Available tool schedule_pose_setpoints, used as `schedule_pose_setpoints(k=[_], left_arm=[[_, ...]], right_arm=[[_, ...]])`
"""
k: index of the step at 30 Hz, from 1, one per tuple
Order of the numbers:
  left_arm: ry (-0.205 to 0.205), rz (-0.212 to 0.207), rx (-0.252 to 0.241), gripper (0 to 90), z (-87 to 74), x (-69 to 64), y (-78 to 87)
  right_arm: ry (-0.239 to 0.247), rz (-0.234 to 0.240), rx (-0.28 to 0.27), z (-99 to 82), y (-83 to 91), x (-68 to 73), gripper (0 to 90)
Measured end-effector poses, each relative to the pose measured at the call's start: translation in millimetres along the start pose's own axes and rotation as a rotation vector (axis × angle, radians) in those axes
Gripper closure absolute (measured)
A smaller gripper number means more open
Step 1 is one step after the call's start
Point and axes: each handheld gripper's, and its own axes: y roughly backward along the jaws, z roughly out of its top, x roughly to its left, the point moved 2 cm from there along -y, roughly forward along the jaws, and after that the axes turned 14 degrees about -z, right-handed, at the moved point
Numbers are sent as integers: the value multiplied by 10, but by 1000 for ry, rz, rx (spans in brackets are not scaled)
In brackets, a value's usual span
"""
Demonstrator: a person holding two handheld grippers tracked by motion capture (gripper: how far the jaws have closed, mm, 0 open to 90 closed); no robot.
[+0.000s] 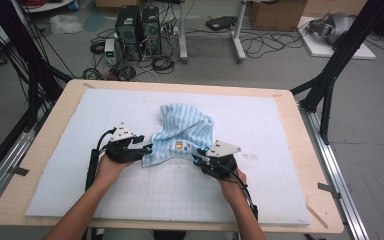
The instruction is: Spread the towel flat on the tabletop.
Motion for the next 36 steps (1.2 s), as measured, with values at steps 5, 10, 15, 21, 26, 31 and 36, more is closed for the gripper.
schedule_pose_setpoints(k=[5,10,15,21,26,31,36], left_arm=[[17,-10,56,489,-64,22,-130],[-19,-42,145,733,-98,-22,-208],[10,-83,145,865,-124,-68,-111],[78,-123,66,866,-264,-176,143],[93,-174,57,866,-355,-318,256],[75,-229,69,866,-411,-451,376],[102,-182,-1,623,-366,-355,468]], right_arm=[[19,23,98,-107,-172,43,686],[-22,29,179,-163,-286,-11,775],[-36,97,193,-183,-229,-8,844],[-21,201,208,-260,-4,43,843],[-37,262,204,-355,210,77,843],[-43,343,206,-413,387,127,840],[-116,318,136,-360,457,50,672]])
